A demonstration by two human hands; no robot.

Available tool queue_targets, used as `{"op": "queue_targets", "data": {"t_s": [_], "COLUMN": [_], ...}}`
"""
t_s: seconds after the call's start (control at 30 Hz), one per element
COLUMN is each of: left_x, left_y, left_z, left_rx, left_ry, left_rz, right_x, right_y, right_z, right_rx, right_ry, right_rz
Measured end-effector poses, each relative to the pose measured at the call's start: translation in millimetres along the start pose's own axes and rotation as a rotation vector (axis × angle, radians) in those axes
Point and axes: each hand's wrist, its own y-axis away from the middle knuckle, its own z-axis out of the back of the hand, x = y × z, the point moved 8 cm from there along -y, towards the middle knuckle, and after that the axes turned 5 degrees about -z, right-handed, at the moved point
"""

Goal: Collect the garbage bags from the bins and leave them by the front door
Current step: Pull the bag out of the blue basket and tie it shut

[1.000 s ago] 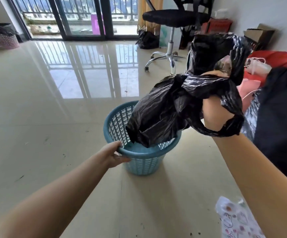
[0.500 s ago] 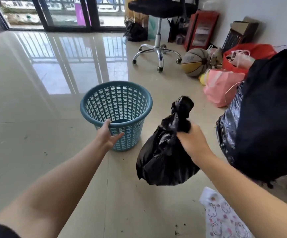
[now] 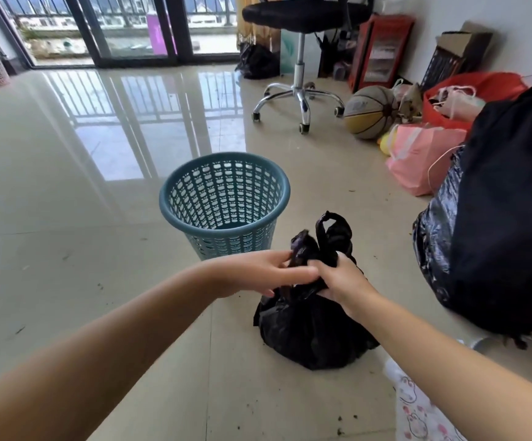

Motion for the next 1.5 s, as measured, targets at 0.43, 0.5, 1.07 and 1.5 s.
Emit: {"op": "queue_targets", "data": {"t_s": [0.43, 0.5, 1.07, 1.5], "left_x": [-67.0, -62.6, -90.4, -72.6], "left_y": [47.3, 66.2, 45.1, 25.1], "left_z": [98.9, 122.9, 73.3, 54.7], "left_rx": [-0.989, -1.165, -0.612, -0.47], "left_ry": [-0.426, -0.378, 0.184, -0.356], "left_rz": [-0.418, -0.424, -0.619, -0.503], "right_x": [97.5, 124.3, 98.6, 90.7], "right_y": [38.1, 53.3, 50.6, 49.1], "right_z": [64.0, 74.5, -4.1, -10.6], "right_rx": [-0.592, -0.688, 0.358, 0.307], "right_ry": [0.821, 0.666, 0.462, 0.135], "right_rz": [0.444, 0.633, 0.419, 0.306]}}
